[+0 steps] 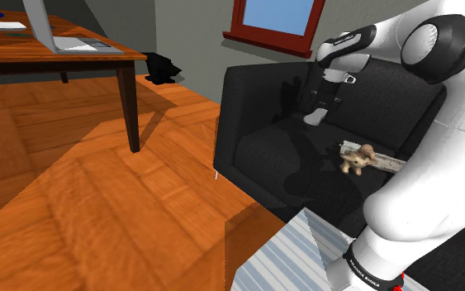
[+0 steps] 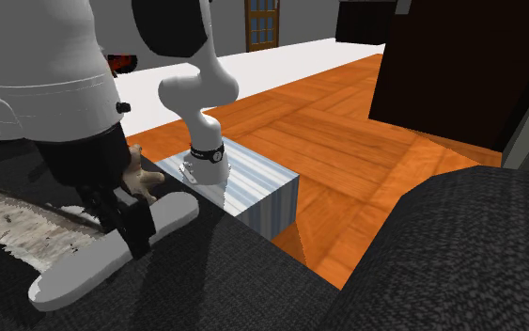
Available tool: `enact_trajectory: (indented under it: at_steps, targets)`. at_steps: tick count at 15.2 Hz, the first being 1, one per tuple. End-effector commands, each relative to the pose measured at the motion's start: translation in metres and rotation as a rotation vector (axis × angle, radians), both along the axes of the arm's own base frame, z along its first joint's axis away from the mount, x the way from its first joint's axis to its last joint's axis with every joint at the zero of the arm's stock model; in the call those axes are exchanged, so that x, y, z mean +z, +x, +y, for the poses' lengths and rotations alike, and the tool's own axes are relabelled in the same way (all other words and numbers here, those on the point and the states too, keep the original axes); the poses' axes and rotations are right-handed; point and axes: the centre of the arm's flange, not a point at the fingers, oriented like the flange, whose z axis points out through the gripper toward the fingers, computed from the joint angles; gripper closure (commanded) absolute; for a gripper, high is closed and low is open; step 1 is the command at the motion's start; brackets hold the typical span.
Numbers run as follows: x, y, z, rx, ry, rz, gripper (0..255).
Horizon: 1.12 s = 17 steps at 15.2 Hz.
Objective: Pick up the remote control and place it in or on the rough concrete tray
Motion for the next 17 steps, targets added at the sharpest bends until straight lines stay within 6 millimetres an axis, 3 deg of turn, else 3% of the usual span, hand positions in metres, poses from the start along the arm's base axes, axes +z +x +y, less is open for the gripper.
enact_trajectory:
  at_steps: [1, 17]
  targets:
    - [0.004, -0.027, -0.009, 0.001, 0.000, -0.001, 255]
    - [0.008, -0.224, -0.083, 0.001, 0.000, -0.001, 255]
